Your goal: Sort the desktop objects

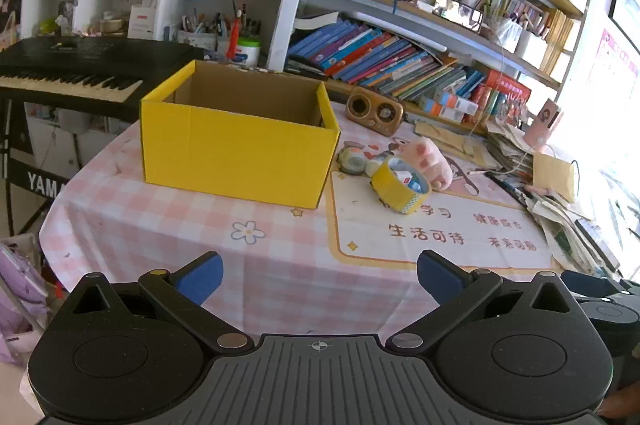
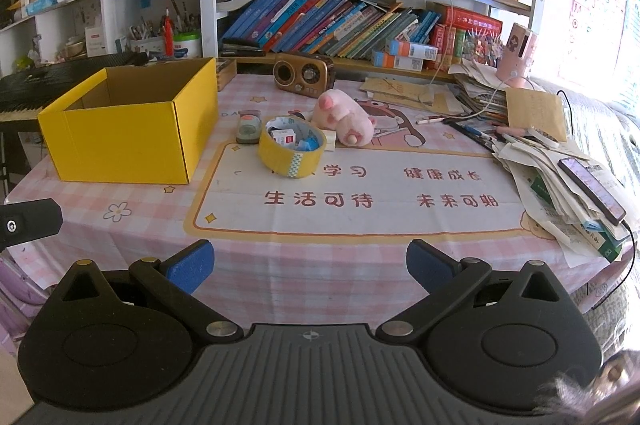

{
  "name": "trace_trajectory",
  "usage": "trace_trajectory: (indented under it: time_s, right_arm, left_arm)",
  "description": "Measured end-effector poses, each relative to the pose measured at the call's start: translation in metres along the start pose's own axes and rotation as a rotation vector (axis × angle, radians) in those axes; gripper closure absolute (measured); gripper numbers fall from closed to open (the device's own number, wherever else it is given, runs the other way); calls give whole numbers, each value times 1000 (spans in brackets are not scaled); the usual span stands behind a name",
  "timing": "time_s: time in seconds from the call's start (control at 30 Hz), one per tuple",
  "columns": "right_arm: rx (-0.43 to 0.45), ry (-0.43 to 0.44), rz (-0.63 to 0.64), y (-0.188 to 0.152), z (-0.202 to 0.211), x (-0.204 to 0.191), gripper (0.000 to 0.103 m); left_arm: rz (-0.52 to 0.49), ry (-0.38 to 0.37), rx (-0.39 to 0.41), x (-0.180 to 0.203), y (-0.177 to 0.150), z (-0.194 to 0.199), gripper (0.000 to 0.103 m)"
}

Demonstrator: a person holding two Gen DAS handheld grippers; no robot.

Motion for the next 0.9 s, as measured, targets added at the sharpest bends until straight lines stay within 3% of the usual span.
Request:
trace_trajectory:
  time_s: [0.9]
  right_arm:
    - [2,1,-5,-1,2,2,0]
  left_arm:
    - [0,-11,0,1,2,2,0]
Point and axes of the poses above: each gripper's, at about its wrist camera, not at the fingertips, and z roughly against the way its jaws point, x to its right, y to its top, the point moved 8 cm from there along -z, roughly the way its jaws point, and after that the axes turned 1 degree about -x, right-handed, at the moved point
